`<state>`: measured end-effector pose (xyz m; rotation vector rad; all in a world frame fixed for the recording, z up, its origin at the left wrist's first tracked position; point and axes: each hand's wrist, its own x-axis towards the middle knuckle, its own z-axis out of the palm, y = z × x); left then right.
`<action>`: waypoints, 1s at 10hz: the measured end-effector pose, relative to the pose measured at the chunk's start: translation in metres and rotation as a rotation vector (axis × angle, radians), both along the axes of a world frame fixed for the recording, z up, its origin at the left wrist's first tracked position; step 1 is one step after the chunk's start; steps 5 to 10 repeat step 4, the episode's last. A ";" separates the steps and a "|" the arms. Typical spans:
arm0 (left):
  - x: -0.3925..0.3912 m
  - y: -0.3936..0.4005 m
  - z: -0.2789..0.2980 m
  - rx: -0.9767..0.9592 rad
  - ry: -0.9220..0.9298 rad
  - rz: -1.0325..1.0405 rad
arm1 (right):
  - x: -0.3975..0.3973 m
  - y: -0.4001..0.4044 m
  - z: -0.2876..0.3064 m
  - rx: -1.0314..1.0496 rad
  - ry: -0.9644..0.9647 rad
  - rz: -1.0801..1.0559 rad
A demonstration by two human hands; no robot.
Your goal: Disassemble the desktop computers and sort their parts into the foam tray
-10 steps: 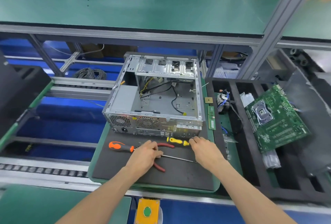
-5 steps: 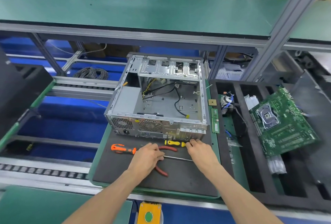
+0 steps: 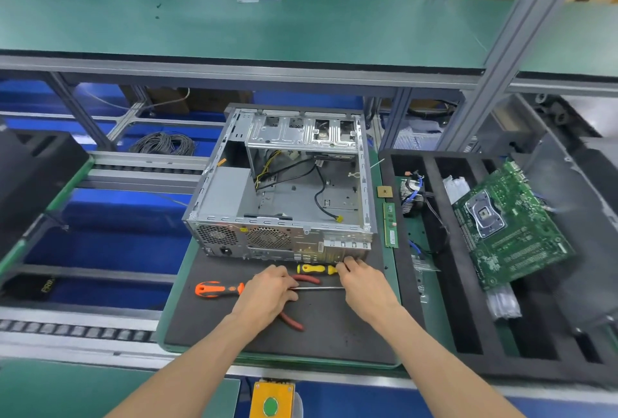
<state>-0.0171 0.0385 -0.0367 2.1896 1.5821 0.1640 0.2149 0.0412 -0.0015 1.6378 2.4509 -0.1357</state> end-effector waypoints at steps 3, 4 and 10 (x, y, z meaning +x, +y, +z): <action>0.015 -0.001 0.017 0.069 -0.012 -0.018 | 0.006 -0.008 0.011 0.049 0.077 0.008; 0.014 -0.008 0.022 0.100 -0.021 -0.031 | 0.010 -0.016 0.010 0.049 0.096 0.000; 0.014 -0.008 0.022 0.100 -0.021 -0.031 | 0.010 -0.016 0.010 0.049 0.096 0.000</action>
